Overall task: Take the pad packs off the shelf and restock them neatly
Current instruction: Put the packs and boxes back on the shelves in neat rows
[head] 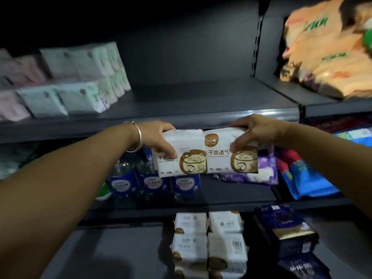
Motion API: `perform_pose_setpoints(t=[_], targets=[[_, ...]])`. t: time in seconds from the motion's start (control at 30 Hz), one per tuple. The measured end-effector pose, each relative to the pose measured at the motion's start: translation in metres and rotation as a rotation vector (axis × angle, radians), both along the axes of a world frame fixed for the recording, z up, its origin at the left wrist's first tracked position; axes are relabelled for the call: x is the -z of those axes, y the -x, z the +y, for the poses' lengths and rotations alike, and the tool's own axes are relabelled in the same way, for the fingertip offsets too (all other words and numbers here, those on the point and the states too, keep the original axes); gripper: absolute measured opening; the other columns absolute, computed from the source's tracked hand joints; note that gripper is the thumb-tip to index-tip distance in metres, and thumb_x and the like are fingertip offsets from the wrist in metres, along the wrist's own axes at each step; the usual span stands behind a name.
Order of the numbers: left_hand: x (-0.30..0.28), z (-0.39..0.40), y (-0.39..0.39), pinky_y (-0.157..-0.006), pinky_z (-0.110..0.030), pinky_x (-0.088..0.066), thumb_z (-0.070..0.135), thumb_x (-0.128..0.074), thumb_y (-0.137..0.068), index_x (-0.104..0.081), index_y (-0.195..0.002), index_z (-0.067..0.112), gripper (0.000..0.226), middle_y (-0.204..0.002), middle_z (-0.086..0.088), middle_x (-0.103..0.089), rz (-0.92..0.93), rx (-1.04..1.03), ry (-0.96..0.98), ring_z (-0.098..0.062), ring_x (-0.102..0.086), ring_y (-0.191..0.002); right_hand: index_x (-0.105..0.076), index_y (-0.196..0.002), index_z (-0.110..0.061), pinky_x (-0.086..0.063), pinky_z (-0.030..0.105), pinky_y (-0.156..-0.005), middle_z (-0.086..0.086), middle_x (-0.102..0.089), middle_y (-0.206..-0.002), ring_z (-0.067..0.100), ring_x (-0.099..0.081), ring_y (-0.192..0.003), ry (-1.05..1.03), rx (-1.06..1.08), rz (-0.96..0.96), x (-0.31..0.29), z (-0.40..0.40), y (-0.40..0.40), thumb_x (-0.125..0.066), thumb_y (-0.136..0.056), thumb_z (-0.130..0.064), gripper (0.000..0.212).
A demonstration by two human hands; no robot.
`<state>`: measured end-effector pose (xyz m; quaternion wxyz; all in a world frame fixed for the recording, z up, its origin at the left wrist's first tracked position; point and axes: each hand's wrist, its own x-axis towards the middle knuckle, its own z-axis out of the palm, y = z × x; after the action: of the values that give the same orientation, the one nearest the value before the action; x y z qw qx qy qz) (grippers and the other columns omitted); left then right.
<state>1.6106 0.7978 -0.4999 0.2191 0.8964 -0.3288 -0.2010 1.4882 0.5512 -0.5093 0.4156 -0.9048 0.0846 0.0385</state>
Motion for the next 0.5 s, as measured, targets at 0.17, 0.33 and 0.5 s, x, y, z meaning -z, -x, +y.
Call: perform_pose_setpoints(t=[0.17, 0.33, 0.5], targets=[[-0.051, 0.013, -0.018, -0.069, -0.022, -0.053, 0.01, -0.084, -0.064, -0.055, -0.108, 0.023, 0.054, -0.1, 0.003, -0.067, -0.055, -0.051, 0.108, -0.011, -0.064, -0.087, -0.067, -0.096, -0.01, -0.055, 0.03, -0.065, 0.007, -0.073, -0.087, 0.023, -0.07, -0.077, 0.06, -0.013, -0.133, -0.054, 0.009, -0.022, -0.083, -0.062, -0.011, 0.038], [-0.089, 0.019, -0.056, -0.086, -0.035, -0.053, 0.011, -0.082, -0.067, -0.052, -0.114, 0.019, 0.057, -0.105, 0.0, -0.064, -0.157, -0.101, 0.128, -0.019, -0.062, -0.097, -0.063, -0.107, -0.01, -0.057, 0.032, -0.074, 0.006, -0.071, -0.096, 0.021, -0.069, -0.085, 0.03, 0.003, -0.223, -0.087, 0.019, -0.064, -0.082, -0.064, -0.008, 0.047], [-0.103, 0.014, -0.114, -0.098, -0.042, -0.046, 0.018, -0.082, -0.067, -0.047, -0.124, 0.015, 0.067, -0.12, -0.007, -0.056, -0.356, -0.188, 0.076, -0.026, -0.053, -0.112, -0.059, -0.11, -0.013, -0.057, 0.031, -0.071, 0.006, -0.068, -0.1, 0.021, -0.068, -0.086, 0.059, 0.027, -0.266, -0.098, 0.022, -0.116, -0.082, -0.066, -0.011, 0.05]])
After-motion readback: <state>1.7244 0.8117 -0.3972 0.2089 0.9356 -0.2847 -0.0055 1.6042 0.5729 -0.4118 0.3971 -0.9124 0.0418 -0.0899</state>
